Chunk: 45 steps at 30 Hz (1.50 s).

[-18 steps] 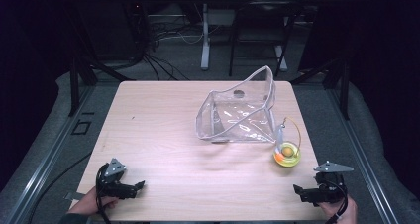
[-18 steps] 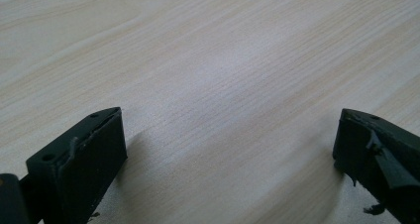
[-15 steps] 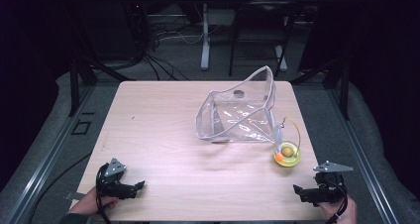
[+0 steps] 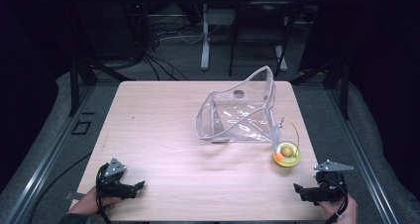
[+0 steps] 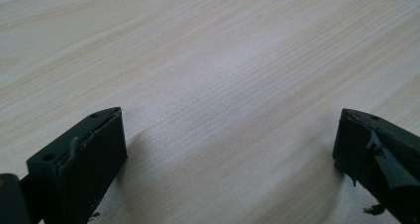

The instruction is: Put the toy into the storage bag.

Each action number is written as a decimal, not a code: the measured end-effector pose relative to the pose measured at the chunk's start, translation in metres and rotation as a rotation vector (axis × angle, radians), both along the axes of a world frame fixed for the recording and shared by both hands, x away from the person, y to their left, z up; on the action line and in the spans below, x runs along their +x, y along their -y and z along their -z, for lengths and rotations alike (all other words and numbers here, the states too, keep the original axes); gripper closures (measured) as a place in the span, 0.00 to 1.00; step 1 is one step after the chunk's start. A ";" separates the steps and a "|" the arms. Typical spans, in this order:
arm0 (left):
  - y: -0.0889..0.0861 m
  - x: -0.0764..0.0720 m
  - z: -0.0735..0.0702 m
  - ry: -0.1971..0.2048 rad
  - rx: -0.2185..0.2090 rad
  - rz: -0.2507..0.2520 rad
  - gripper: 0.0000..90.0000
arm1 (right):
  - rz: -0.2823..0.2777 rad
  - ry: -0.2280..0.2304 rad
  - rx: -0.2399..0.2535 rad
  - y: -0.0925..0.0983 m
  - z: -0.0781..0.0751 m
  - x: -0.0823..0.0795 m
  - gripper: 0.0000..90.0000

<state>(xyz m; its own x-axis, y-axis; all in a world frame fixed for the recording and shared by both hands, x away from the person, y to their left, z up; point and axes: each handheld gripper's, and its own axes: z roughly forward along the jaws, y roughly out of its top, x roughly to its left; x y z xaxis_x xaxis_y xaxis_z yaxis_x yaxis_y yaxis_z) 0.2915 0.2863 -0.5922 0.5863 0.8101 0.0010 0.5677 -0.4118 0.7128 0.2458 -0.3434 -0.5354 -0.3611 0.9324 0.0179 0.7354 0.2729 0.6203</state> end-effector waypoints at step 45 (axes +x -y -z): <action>0.000 0.000 0.000 -0.001 0.003 0.002 0.00 | -0.047 0.133 -0.016 -0.020 -0.042 0.041 0.00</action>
